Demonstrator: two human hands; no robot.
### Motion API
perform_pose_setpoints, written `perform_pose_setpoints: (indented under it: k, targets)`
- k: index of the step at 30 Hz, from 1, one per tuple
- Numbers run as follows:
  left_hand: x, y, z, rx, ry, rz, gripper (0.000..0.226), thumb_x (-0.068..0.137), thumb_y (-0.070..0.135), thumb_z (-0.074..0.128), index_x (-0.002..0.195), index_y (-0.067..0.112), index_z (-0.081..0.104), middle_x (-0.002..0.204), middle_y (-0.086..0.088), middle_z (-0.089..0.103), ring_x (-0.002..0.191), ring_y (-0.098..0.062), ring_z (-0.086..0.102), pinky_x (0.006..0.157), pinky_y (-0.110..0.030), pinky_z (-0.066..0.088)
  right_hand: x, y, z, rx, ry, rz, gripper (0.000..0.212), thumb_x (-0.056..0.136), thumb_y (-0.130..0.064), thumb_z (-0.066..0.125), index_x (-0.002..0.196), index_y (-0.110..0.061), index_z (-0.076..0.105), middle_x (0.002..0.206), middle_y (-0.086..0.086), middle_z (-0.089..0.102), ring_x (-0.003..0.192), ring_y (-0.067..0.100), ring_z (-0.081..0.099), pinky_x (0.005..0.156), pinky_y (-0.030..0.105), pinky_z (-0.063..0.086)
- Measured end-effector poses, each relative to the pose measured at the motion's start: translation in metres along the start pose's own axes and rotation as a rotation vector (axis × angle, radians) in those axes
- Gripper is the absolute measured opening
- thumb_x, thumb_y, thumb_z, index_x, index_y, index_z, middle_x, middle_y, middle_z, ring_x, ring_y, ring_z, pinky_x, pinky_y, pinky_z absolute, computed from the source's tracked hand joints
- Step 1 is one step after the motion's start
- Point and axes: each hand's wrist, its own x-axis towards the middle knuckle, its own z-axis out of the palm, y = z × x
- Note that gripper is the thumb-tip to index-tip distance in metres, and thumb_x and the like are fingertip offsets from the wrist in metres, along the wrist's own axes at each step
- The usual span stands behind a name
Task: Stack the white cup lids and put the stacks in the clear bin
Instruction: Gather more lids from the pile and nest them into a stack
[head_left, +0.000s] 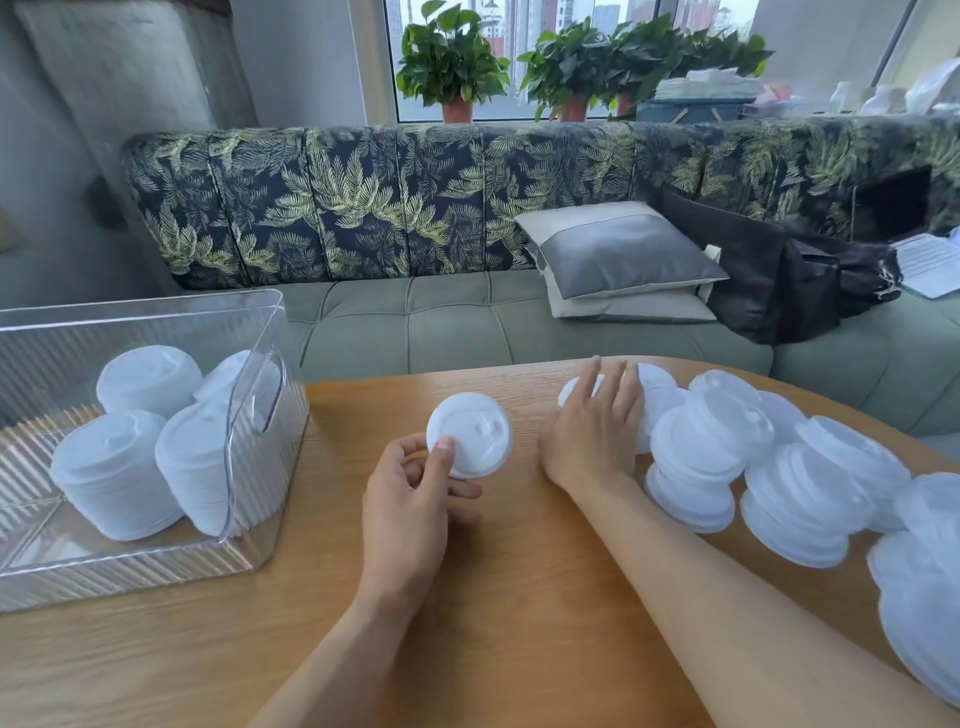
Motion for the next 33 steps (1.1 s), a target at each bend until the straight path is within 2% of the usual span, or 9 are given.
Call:
perform_pose_setpoints:
  k: [3,7,12,15,21,25,28,30,33]
  targets:
    - [0.002,-0.002,0.000,0.000,-0.010,0.007,0.024,0.102,0.041,0.065,0.113,0.020,0.061,0.078,-0.007,0.078,0.064,-0.029,0.076,0.076,-0.061,0.062,0.002,0.000,0.001,-0.003,0.005,0.021,0.070,0.097,-0.026,0.045,0.157,0.000,0.021,0.162,0.027,0.028,0.155,0.043,0.011,0.127,0.051,0.006]
    - [-0.003,-0.003,0.000,-0.008,0.009,0.028,0.023,0.101,0.040,0.066,0.112,0.020,0.061,0.077,-0.005,0.078,0.065,-0.027,0.076,0.076,-0.061,0.062,-0.008,0.000,-0.010,0.098,0.094,-0.064,0.076,0.088,-0.036,0.063,0.151,-0.006,0.035,0.145,0.019,0.043,0.138,0.040,0.032,0.122,0.051,0.016]
    - [-0.015,0.001,-0.002,-0.070,0.038,-0.002,0.024,0.104,0.036,0.062,0.115,0.014,0.061,0.072,-0.012,0.076,0.064,-0.027,0.075,0.070,-0.052,0.063,-0.041,0.001,-0.023,0.395,0.182,-0.199,0.087,0.077,-0.030,0.083,0.150,-0.005,0.044,0.137,0.019,0.045,0.122,0.037,0.041,0.108,0.048,0.037]
    - [-0.031,0.005,-0.005,-0.128,0.033,-0.040,0.023,0.105,0.031,0.059,0.116,0.011,0.060,0.071,-0.019,0.074,0.063,-0.027,0.074,0.059,-0.039,0.062,-0.065,0.006,-0.030,0.531,0.180,-0.165,0.082,0.070,-0.029,0.090,0.140,-0.009,0.054,0.131,0.016,0.043,0.119,0.034,0.044,0.098,0.043,0.048]
    - [-0.079,0.010,-0.016,-0.200,-0.011,-0.108,0.022,0.106,0.025,0.057,0.114,0.005,0.060,0.070,-0.024,0.072,0.060,-0.027,0.072,0.051,-0.029,0.056,-0.122,0.017,-0.051,0.816,0.092,-0.067,0.073,0.067,-0.026,0.094,0.127,-0.022,0.052,0.122,0.003,0.044,0.108,0.018,0.048,0.081,0.019,0.033]
    - [-0.112,0.011,-0.027,-0.207,-0.030,-0.136,0.023,0.106,0.024,0.057,0.113,0.003,0.061,0.066,-0.019,0.070,0.059,-0.027,0.069,0.051,-0.031,0.055,-0.162,0.020,-0.069,0.921,0.052,0.045,0.071,0.067,-0.027,0.094,0.123,-0.032,0.050,0.120,-0.001,0.047,0.098,0.011,0.052,0.075,0.019,0.038]
    - [-0.136,0.011,-0.036,-0.208,-0.031,-0.142,0.021,0.106,0.024,0.058,0.113,0.004,0.061,0.066,-0.016,0.069,0.059,-0.028,0.069,0.050,-0.032,0.055,-0.189,0.027,-0.079,0.973,-0.003,0.095,0.072,0.067,-0.025,0.094,0.122,-0.036,0.051,0.119,-0.006,0.044,0.102,-0.005,0.053,0.074,0.007,0.038]
    - [-0.151,0.012,-0.040,-0.202,-0.032,-0.139,0.021,0.106,0.024,0.058,0.112,0.004,0.062,0.067,-0.016,0.069,0.058,-0.027,0.068,0.051,-0.033,0.055,-0.204,0.032,-0.086,1.014,-0.041,0.115,0.073,0.065,-0.025,0.095,0.123,-0.035,0.052,0.121,-0.007,0.045,0.106,-0.006,0.053,0.081,0.012,0.043]
    - [-0.169,0.014,-0.046,-0.193,-0.038,-0.140,0.021,0.106,0.024,0.057,0.111,0.004,0.063,0.068,-0.018,0.070,0.058,-0.028,0.068,0.051,-0.032,0.055,-0.222,0.035,-0.095,1.070,-0.094,0.170,0.074,0.066,-0.026,0.095,0.125,-0.034,0.053,0.124,-0.006,0.050,0.108,0.008,0.057,0.091,0.030,0.049]
